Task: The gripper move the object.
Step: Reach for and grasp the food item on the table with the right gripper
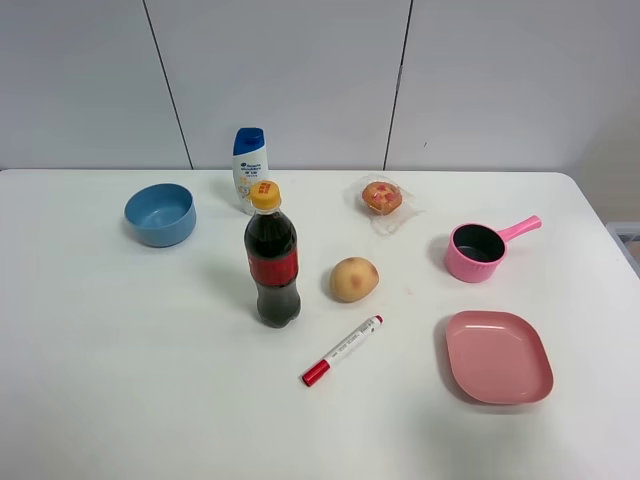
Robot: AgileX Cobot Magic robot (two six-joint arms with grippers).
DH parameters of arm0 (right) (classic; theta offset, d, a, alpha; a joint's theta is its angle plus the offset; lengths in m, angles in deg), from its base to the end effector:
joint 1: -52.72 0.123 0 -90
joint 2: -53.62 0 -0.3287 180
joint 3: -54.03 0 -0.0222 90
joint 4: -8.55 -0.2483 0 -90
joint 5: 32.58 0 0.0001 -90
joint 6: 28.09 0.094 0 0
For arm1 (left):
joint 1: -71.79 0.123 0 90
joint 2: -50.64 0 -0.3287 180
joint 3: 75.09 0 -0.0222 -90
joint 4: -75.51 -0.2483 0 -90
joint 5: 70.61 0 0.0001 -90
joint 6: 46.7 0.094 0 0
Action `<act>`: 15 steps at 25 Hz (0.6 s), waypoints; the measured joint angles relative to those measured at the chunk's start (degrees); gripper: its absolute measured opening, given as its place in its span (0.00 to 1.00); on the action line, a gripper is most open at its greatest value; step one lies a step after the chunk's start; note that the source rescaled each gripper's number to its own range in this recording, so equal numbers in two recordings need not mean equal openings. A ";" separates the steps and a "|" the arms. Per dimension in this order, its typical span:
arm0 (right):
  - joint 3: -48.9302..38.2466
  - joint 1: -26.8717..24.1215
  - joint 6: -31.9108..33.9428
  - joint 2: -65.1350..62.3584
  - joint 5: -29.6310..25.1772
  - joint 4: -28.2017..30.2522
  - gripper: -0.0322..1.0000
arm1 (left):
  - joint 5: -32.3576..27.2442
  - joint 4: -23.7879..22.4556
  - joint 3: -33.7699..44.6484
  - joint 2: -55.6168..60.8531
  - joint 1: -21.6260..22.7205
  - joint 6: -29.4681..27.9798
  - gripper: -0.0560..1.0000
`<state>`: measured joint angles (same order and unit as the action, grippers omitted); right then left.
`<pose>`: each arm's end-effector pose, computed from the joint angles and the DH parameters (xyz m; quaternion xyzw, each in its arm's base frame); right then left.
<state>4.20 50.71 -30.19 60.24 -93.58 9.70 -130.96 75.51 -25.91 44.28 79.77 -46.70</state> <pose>-0.0485 0.0001 0.2732 -0.0003 0.8546 -0.0286 0.5184 -0.0495 -0.0069 0.2771 -0.0590 0.8455 0.0369 0.5294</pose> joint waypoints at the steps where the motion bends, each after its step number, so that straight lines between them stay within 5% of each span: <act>1: 0.00 0.00 0.00 0.00 0.00 0.00 1.00 | 0.00 0.00 0.00 0.00 0.00 0.00 1.00; 8: 2.35 0.00 0.00 5.76 -0.36 0.00 1.00 | 0.00 0.00 0.00 0.00 0.00 0.00 1.00; 15: 20.10 0.00 0.00 22.12 -1.25 -0.05 1.00 | 0.00 0.00 0.00 0.00 0.00 0.00 1.00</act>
<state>24.30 50.71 -30.19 82.36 -94.83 9.65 -130.96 75.51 -25.91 44.28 79.77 -46.70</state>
